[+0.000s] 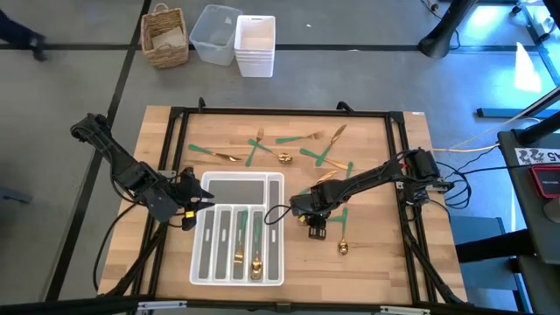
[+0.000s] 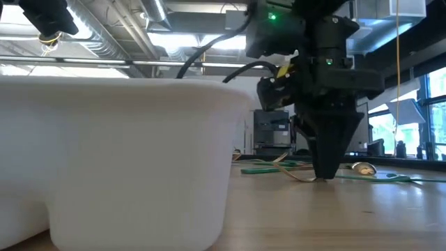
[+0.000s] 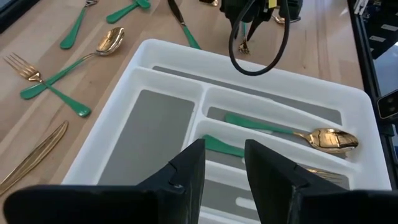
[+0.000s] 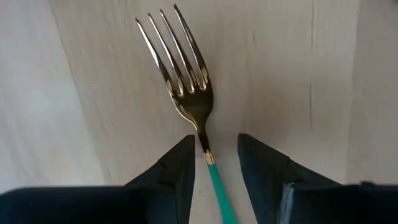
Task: Sort silverware
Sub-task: Put the fork in the silverware tray
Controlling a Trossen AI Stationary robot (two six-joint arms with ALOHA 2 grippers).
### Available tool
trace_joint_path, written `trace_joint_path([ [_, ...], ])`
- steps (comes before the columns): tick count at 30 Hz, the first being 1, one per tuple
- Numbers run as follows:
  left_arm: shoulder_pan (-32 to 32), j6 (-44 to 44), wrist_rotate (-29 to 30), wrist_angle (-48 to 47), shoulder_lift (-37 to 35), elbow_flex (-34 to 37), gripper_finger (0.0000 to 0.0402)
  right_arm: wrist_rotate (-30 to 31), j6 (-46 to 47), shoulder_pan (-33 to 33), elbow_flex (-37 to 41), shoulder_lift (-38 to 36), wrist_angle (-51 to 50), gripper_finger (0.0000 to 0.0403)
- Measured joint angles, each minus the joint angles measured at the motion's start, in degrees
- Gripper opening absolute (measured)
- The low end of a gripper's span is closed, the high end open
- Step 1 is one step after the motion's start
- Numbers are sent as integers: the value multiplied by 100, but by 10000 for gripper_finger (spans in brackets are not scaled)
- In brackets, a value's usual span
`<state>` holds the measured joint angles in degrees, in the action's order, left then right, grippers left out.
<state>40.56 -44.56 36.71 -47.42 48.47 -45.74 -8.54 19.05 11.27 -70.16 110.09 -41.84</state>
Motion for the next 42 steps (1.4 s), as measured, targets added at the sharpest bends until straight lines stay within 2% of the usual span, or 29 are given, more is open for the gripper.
trace_joint_path([
  [5,0,0,-2,0,0,0,107,-1,2,0,126,-25,79,126],
  [8,0,0,0,0,0,0,107,1,4,0,140,-25,111,113],
  [16,0,0,-1,0,0,0,107,104,20,-9,154,-21,179,12],
  [21,0,0,0,0,0,0,107,149,22,-7,156,-13,200,21],
  [32,0,-1,0,0,0,0,107,148,48,-7,140,-34,210,6],
  [42,0,-2,0,2,0,0,107,191,-218,-4,-679,-12,-218,2],
])
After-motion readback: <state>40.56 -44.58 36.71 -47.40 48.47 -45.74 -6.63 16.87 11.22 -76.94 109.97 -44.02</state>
